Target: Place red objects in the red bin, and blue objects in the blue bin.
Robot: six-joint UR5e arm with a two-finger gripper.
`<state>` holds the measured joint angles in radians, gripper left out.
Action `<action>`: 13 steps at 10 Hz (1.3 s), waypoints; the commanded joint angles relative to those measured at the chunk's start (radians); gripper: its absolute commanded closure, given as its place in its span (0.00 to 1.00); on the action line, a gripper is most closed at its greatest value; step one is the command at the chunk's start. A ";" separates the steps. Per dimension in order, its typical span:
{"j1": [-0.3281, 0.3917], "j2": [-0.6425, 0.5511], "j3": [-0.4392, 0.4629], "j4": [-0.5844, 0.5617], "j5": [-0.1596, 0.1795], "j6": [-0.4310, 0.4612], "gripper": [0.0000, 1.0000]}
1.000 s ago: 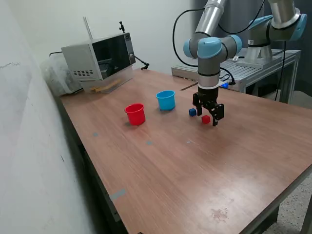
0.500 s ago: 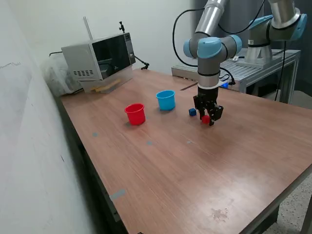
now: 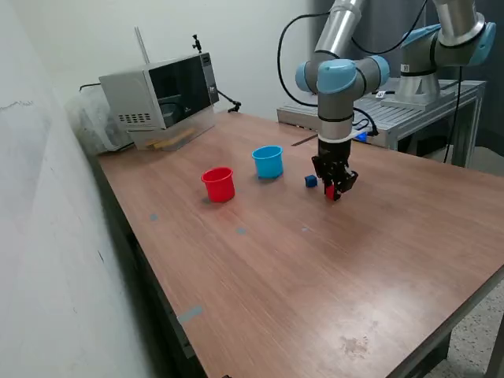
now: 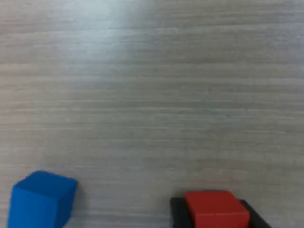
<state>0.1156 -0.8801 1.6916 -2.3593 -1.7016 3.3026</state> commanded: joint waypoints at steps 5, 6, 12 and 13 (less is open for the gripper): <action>-0.014 -0.270 0.056 0.047 -0.007 -0.028 1.00; -0.013 -0.280 0.039 0.058 -0.009 -0.028 1.00; -0.079 -0.119 -0.310 0.121 -0.092 -0.029 1.00; -0.099 -0.084 -0.350 0.126 -0.093 -0.029 1.00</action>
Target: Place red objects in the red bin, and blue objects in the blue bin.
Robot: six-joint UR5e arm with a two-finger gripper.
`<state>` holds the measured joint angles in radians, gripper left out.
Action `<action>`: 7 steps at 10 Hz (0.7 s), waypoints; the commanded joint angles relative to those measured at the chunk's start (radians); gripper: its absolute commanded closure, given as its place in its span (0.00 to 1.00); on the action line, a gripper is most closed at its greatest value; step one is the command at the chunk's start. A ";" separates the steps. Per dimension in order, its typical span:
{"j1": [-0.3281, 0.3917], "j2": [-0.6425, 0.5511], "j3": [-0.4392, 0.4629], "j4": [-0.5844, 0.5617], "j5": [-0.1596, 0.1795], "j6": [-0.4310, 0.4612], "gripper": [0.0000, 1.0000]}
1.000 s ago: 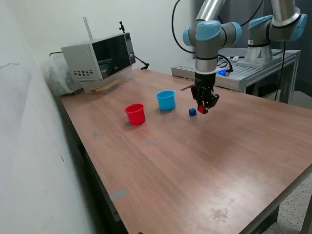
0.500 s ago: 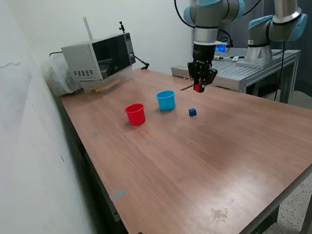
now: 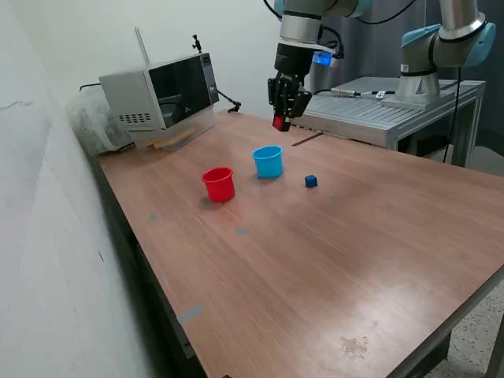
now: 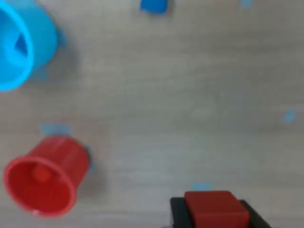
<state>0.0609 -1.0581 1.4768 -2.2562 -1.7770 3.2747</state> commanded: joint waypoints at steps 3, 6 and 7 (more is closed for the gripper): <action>-0.130 0.206 -0.225 0.046 -0.019 -0.001 1.00; -0.196 0.288 -0.273 0.047 -0.054 0.000 1.00; -0.211 0.300 -0.280 0.049 -0.055 -0.001 1.00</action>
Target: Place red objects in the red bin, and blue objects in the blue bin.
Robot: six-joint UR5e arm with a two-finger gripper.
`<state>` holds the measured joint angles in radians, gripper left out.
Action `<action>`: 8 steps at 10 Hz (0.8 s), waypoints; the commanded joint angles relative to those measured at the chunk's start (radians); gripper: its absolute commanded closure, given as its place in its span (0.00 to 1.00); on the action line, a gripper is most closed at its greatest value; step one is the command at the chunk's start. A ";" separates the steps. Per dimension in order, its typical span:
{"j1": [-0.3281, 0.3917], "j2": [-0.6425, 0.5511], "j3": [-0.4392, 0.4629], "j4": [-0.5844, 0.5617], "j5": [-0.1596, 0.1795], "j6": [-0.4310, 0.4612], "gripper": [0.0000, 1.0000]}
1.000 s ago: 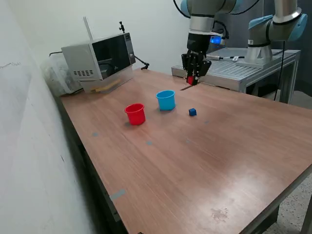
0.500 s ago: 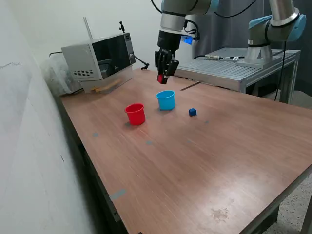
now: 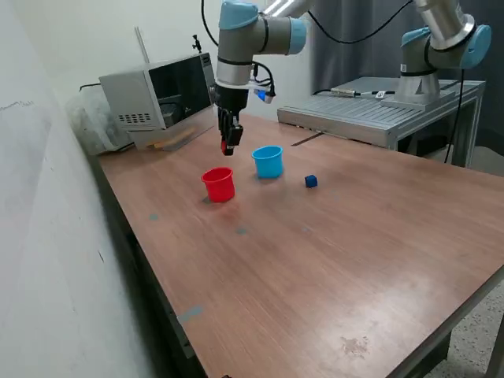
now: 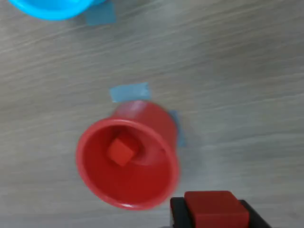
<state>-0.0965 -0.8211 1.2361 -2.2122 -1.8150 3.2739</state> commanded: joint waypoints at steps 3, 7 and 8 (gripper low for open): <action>-0.081 0.065 -0.043 0.005 -0.017 0.000 1.00; -0.080 0.066 -0.038 0.005 -0.015 0.001 1.00; -0.080 0.065 -0.038 0.006 -0.015 0.001 1.00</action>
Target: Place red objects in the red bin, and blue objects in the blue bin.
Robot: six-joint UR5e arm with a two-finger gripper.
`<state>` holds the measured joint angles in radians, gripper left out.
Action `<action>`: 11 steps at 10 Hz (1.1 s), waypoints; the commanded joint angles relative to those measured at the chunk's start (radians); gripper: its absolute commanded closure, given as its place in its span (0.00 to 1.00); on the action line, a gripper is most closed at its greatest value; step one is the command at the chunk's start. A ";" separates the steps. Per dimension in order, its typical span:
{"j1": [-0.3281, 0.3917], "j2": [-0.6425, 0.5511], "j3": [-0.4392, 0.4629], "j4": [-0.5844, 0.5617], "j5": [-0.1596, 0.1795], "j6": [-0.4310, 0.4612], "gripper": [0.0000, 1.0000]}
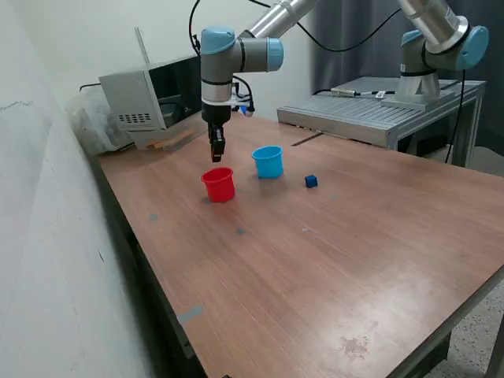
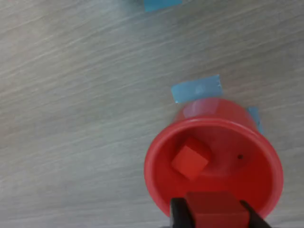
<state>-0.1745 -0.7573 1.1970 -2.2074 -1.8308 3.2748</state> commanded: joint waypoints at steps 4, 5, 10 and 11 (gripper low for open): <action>0.012 0.015 0.004 0.029 0.002 0.000 0.00; 0.019 0.016 0.010 0.031 0.002 0.000 0.00; 0.066 -0.216 0.238 0.032 0.008 0.000 0.00; 0.064 -0.291 0.337 0.031 0.010 0.000 0.00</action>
<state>-0.1204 -0.8893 1.3573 -2.1761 -1.8236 3.2750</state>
